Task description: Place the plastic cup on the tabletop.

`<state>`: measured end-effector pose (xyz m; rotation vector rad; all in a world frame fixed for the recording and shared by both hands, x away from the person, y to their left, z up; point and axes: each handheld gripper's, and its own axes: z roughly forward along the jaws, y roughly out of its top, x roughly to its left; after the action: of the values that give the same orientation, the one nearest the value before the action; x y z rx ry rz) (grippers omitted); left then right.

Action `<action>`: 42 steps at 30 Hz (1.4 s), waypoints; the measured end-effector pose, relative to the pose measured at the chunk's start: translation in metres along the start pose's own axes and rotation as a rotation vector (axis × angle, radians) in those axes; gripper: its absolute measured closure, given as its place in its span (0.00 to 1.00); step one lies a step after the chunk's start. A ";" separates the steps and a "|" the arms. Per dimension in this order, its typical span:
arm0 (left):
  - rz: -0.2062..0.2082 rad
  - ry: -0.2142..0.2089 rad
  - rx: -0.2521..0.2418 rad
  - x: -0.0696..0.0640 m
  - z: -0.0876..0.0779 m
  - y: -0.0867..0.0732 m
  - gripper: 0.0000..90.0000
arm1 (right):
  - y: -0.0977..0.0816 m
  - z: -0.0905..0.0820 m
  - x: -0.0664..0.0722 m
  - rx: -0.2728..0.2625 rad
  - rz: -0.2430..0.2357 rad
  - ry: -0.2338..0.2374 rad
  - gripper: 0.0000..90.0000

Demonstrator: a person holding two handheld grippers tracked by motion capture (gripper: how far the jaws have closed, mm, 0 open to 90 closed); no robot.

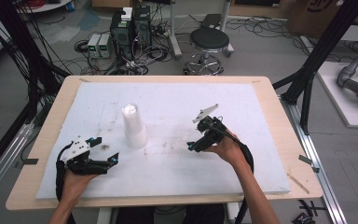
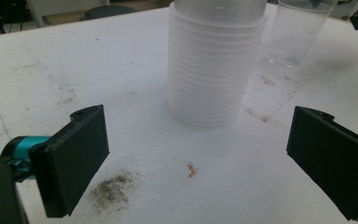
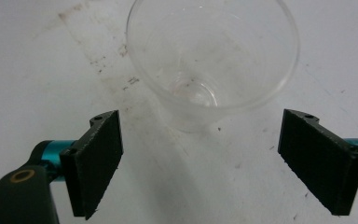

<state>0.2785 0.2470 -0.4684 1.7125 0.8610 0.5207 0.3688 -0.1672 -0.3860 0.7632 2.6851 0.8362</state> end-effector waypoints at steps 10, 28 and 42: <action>-0.006 -0.002 -0.015 0.000 -0.002 -0.001 0.06 | -0.052 -0.031 0.006 -0.236 0.065 -0.045 0.16; 0.007 -0.027 -0.045 -0.001 -0.006 -0.003 0.06 | -0.137 -0.036 -0.008 -0.528 0.242 -0.215 0.16; 0.008 -0.021 -0.056 -0.002 -0.009 -0.004 0.06 | -0.144 -0.032 -0.009 -0.527 0.246 -0.242 0.16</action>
<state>0.2699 0.2518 -0.4694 1.6687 0.8179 0.5271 0.3052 -0.2878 -0.4429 0.9880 2.0465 1.3365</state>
